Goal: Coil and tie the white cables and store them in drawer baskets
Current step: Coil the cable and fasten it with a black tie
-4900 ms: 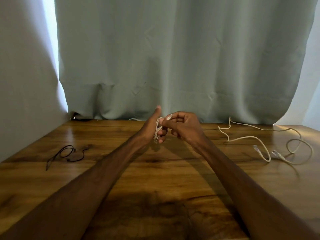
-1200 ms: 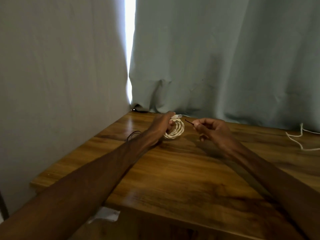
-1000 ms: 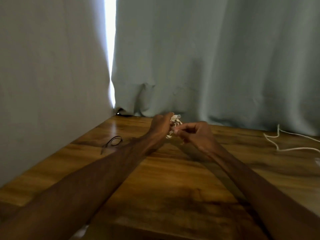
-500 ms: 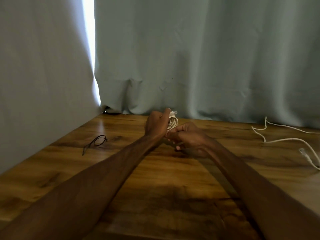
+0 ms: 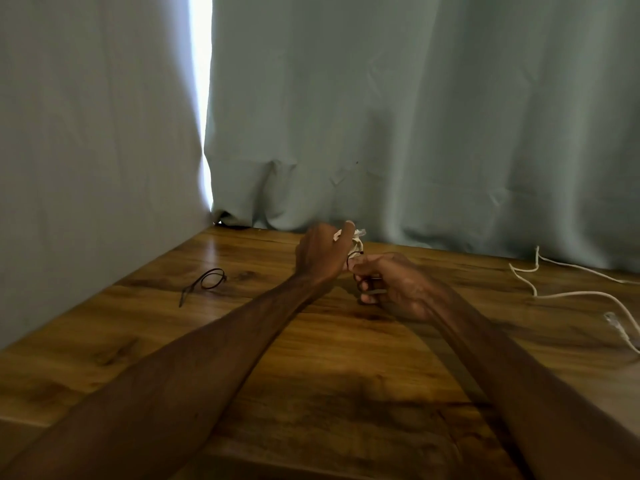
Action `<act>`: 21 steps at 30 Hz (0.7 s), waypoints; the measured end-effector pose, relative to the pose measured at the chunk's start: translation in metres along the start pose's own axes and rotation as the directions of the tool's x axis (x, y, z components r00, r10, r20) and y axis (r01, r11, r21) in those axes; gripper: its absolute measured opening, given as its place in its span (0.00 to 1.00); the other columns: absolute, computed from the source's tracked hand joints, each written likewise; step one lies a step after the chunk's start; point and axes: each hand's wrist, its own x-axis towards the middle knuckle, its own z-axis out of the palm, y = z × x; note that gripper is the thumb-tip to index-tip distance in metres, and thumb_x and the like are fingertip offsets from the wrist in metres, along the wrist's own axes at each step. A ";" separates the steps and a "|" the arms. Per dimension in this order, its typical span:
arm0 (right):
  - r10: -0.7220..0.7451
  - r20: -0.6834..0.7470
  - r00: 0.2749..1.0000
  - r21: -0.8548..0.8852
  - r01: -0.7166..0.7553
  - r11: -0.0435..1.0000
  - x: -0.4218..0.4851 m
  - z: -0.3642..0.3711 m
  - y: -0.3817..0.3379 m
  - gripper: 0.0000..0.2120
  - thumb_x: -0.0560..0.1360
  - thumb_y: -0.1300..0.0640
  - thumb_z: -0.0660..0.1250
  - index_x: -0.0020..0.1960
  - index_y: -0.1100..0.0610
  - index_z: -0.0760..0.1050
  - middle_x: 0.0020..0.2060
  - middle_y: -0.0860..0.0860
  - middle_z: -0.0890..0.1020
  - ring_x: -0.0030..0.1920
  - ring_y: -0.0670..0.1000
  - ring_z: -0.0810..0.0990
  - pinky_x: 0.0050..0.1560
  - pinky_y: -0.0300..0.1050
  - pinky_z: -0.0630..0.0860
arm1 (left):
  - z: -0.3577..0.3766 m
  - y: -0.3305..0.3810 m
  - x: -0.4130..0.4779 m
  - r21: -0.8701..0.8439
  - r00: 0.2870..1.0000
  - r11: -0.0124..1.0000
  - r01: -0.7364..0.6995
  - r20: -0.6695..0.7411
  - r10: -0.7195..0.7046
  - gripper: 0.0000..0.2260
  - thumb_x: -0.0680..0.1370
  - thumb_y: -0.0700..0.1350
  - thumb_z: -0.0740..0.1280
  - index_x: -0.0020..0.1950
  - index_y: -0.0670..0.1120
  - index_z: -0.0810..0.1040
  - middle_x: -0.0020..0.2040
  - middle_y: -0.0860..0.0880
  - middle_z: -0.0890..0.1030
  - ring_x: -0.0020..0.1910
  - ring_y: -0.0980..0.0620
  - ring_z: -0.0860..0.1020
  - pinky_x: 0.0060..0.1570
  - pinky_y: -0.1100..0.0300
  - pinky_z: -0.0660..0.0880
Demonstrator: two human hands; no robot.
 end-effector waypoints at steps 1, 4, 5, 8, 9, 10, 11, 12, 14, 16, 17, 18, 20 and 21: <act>-0.008 0.004 1.000 0.014 0.008 1.000 -0.001 0.000 0.000 0.08 0.79 0.59 0.69 0.54 0.60 0.85 0.36 0.51 0.78 0.34 0.47 0.75 0.35 0.43 0.75 | 0.000 0.000 -0.001 0.013 1.000 1.000 -0.012 0.004 0.012 0.25 0.83 0.57 0.61 0.28 0.47 0.74 0.27 0.53 0.75 0.29 0.54 0.75 0.31 0.58 0.61; -0.047 0.027 0.999 0.013 0.046 0.999 -0.003 -0.001 0.000 0.07 0.79 0.59 0.71 0.50 0.62 0.85 0.34 0.51 0.79 0.32 0.47 0.74 0.33 0.42 0.73 | 0.000 0.001 -0.002 0.039 0.999 0.998 -0.044 0.009 0.044 0.25 0.83 0.57 0.61 0.29 0.47 0.75 0.27 0.53 0.75 0.29 0.55 0.74 0.31 0.58 0.61; -0.054 0.031 0.998 0.014 0.053 0.998 -0.004 -0.001 0.000 0.07 0.79 0.59 0.71 0.50 0.63 0.85 0.34 0.51 0.79 0.32 0.47 0.74 0.33 0.42 0.72 | 0.001 0.001 -0.002 0.047 0.999 0.998 -0.045 0.009 0.044 0.24 0.83 0.57 0.61 0.30 0.47 0.76 0.27 0.53 0.75 0.29 0.56 0.74 0.30 0.59 0.61; -0.064 0.015 0.998 0.025 0.063 0.998 -0.005 -0.001 0.001 0.10 0.78 0.60 0.72 0.54 0.67 0.84 0.33 0.51 0.79 0.31 0.47 0.74 0.32 0.42 0.71 | 0.001 -0.002 0.000 0.069 0.999 0.997 -0.043 0.012 0.042 0.24 0.83 0.58 0.61 0.32 0.47 0.77 0.28 0.53 0.76 0.29 0.56 0.74 0.31 0.58 0.61; -0.063 0.003 0.998 0.026 0.063 0.998 -0.005 0.000 0.000 0.10 0.78 0.61 0.72 0.55 0.66 0.84 0.33 0.51 0.79 0.31 0.47 0.74 0.32 0.41 0.72 | 0.002 -0.002 0.000 0.068 0.999 0.997 -0.042 0.011 0.041 0.25 0.83 0.58 0.60 0.31 0.47 0.76 0.28 0.53 0.76 0.29 0.56 0.74 0.31 0.58 0.61; -0.059 -0.008 0.998 0.031 0.059 0.998 -0.004 0.000 -0.001 0.09 0.78 0.62 0.71 0.55 0.66 0.84 0.33 0.52 0.78 0.31 0.47 0.75 0.32 0.41 0.72 | 0.002 -0.002 0.000 0.068 0.999 0.997 -0.040 0.008 0.039 0.25 0.83 0.58 0.60 0.30 0.47 0.75 0.27 0.53 0.75 0.29 0.56 0.74 0.30 0.58 0.61; -0.051 -0.017 0.999 0.040 0.051 0.998 -0.004 -0.001 -0.001 0.09 0.78 0.63 0.70 0.56 0.65 0.84 0.33 0.52 0.78 0.31 0.47 0.75 0.32 0.41 0.72 | 0.002 -0.001 -0.001 0.069 0.999 0.997 -0.036 0.007 0.035 0.25 0.83 0.58 0.60 0.30 0.47 0.75 0.27 0.53 0.75 0.28 0.56 0.73 0.30 0.59 0.60; -0.041 -0.025 0.999 0.046 0.042 0.998 -0.004 -0.002 -0.002 0.09 0.78 0.64 0.69 0.57 0.64 0.83 0.33 0.52 0.77 0.31 0.47 0.74 0.32 0.41 0.72 | 0.002 -0.001 -0.001 0.069 1.000 0.997 -0.031 0.004 0.031 0.25 0.84 0.58 0.60 0.30 0.47 0.74 0.27 0.53 0.74 0.28 0.57 0.73 0.30 0.59 0.60; -0.032 -0.036 0.999 0.037 0.033 0.999 -0.003 -0.003 -0.001 0.10 0.78 0.63 0.68 0.58 0.62 0.83 0.34 0.52 0.76 0.32 0.48 0.74 0.31 0.41 0.72 | 0.003 0.000 -0.001 0.066 1.000 0.998 -0.023 0.001 0.023 0.25 0.84 0.58 0.60 0.30 0.47 0.74 0.27 0.52 0.74 0.28 0.56 0.73 0.30 0.58 0.60; -0.042 -0.041 0.998 0.031 0.043 0.999 -0.002 -0.004 0.000 0.10 0.79 0.61 0.68 0.57 0.62 0.83 0.34 0.52 0.77 0.32 0.48 0.74 0.30 0.41 0.72 | 0.004 -0.002 -0.001 0.051 1.000 0.998 -0.028 -0.003 0.029 0.26 0.83 0.58 0.60 0.30 0.46 0.76 0.27 0.52 0.75 0.28 0.54 0.74 0.31 0.57 0.61; -0.051 -0.038 0.998 0.033 0.052 0.998 -0.002 -0.005 0.001 0.09 0.79 0.60 0.69 0.57 0.61 0.84 0.35 0.51 0.77 0.31 0.48 0.74 0.30 0.41 0.72 | 0.004 -0.002 -0.001 0.038 1.000 0.999 -0.029 -0.002 0.029 0.26 0.83 0.58 0.60 0.30 0.46 0.77 0.27 0.52 0.75 0.28 0.53 0.74 0.32 0.57 0.62; -0.060 -0.033 0.998 0.034 0.061 0.998 -0.001 -0.005 0.002 0.09 0.79 0.59 0.69 0.56 0.61 0.84 0.35 0.51 0.77 0.31 0.48 0.74 0.30 0.41 0.71 | 0.004 -0.003 0.000 0.029 1.000 0.999 -0.028 0.000 0.028 0.26 0.83 0.58 0.60 0.30 0.46 0.77 0.26 0.52 0.75 0.28 0.53 0.74 0.32 0.57 0.62; -0.074 -0.018 0.997 0.037 0.075 0.996 -0.001 -0.006 0.004 0.09 0.80 0.57 0.70 0.55 0.61 0.84 0.36 0.51 0.77 0.31 0.47 0.74 0.29 0.41 0.71 | 0.005 -0.002 0.000 0.015 1.000 1.000 -0.027 0.000 0.027 0.26 0.83 0.58 0.61 0.30 0.46 0.77 0.26 0.51 0.75 0.28 0.53 0.75 0.31 0.57 0.62; -0.079 -0.011 0.997 0.042 0.079 0.996 -0.001 -0.006 0.005 0.09 0.80 0.56 0.70 0.55 0.61 0.84 0.35 0.51 0.76 0.31 0.47 0.74 0.29 0.40 0.72 | 0.005 -0.002 0.000 0.009 1.000 1.000 -0.027 0.000 0.027 0.26 0.83 0.58 0.61 0.30 0.46 0.77 0.26 0.51 0.75 0.28 0.52 0.75 0.31 0.57 0.62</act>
